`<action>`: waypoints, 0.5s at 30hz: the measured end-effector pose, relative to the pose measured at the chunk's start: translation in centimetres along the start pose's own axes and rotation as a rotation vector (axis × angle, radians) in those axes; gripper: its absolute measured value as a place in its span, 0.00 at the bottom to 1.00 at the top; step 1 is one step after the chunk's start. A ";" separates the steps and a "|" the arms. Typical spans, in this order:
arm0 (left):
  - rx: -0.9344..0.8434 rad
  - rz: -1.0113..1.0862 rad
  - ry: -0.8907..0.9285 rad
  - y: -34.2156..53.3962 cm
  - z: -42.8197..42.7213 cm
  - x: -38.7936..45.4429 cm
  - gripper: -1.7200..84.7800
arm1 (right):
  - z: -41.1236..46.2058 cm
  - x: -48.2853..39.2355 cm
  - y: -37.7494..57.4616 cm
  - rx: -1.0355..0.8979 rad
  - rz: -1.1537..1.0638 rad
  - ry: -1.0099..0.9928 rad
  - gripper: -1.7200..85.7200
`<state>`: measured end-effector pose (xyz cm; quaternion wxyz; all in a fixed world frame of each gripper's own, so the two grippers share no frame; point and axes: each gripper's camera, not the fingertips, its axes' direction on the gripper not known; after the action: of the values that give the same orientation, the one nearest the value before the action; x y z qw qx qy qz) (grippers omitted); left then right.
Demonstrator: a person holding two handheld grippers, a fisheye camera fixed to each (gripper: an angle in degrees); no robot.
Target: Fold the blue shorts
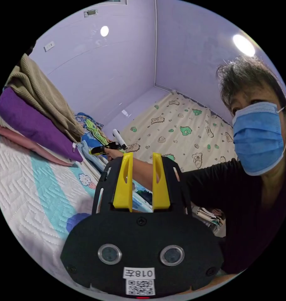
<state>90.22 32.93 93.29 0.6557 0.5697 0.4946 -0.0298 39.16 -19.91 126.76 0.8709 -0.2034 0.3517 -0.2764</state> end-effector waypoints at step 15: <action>0.056 -0.072 0.059 3.4 -0.7 -0.3 0.12 | 4.6 17.4 4.9 0.230 0.540 -0.845 0.04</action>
<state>91.63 34.48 96.03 0.6230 0.5702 0.5331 -0.0505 54.60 -26.34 118.46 0.9941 -0.1020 -0.0236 0.0276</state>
